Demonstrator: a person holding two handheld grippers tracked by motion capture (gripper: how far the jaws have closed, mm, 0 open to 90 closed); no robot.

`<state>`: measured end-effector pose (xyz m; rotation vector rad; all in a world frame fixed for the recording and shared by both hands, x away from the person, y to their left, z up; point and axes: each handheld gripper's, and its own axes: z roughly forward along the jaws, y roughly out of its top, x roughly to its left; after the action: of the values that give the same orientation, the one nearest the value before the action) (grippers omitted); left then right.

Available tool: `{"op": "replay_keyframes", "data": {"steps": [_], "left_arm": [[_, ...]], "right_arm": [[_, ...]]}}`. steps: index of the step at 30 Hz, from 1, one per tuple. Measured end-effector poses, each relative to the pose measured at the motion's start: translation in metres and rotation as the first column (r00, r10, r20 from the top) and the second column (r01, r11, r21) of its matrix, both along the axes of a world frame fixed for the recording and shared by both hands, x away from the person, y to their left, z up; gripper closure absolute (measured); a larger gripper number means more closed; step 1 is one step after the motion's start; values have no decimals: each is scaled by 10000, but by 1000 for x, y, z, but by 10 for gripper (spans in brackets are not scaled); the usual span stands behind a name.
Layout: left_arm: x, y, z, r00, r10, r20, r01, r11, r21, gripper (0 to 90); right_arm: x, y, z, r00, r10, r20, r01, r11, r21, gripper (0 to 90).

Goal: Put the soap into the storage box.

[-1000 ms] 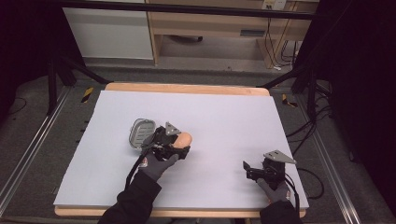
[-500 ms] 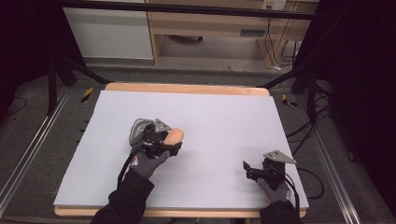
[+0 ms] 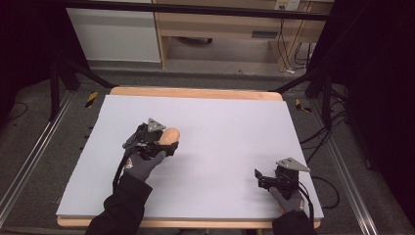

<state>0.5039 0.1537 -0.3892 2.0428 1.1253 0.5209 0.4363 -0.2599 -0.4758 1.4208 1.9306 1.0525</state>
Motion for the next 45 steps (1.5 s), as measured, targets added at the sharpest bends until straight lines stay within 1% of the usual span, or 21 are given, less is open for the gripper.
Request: {"op": "replay_keyframes", "data": {"steps": [2,3,5,12,13,14,16,22,24,29,35,37,39,40,43,45], "left_arm": [[2,4,1,9999,123,-5,-123,9999,-9,320],[4,6,0,9997,230,30,-229,9997,-99,320],[7,11,1,9992,399,20,-399,9992,-95,320],[13,21,-1,9978,660,-51,-660,9978,-55,320],[16,24,-1,9969,786,-48,-786,9969,-4,320],[16,24,-1,9969,786,-48,-786,9969,-4,320],[20,28,-3,9955,945,-92,-945,9955,3,320],[25,35,-4,9929,1177,-177,-1177,9930,17,320],[26,37,-6,9918,1264,-171,-1266,9919,-52,320],[28,42,-11,9901,1377,-273,-1378,9905,-12,320],[31,43,-16,9884,1474,-362,-1474,9891,12,320],[32,44,-17,9885,1448,-426,-1443,9894,145,320],[32,45,-18,9875,1513,-440,-1509,9885,124,320],[32,46,-19,9880,1471,-468,-1463,9891,187,320],[32,47,-21,9867,1536,-535,-1527,9881,204,320],[33,48,-23,9859,1595,-508,-1588,9872,172,320]], "right_arm": [[0,0,0,10000,-1,8,1,10000,5,47],[0,0,0,10000,-1,8,1,10000,5,47],[0,0,0,10000,3,6,-3,10000,5,47],[0,0,0,10000,0,-1,0,10000,0,47],[0,0,0,10000,1,-19,-1,10000,10,47],[0,0,0,10000,1,-19,-1,10000,10,47],[0,0,0,10000,7,-15,-7,10000,16,47],[0,0,0,10000,-5,-28,5,10000,8,46],[0,0,0,10000,8,-27,-8,10000,-17,46],[1,0,-1,10000,12,-27,-12,10000,-28,46],[1,0,-1,10000,-4,-42,4,10000,-36,46],[1,0,-1,10000,-6,-56,6,10000,-21,46],[1,0,-1,10000,-6,-64,6,10000,-29,46],[1,0,-1,10000,10,-46,-10,10000,-34,46],[1,0,-1,10000,-7,-58,7,10000,-23,46],[1,0,-1,10000,10,-50,-10,10000,-32,46]]}}
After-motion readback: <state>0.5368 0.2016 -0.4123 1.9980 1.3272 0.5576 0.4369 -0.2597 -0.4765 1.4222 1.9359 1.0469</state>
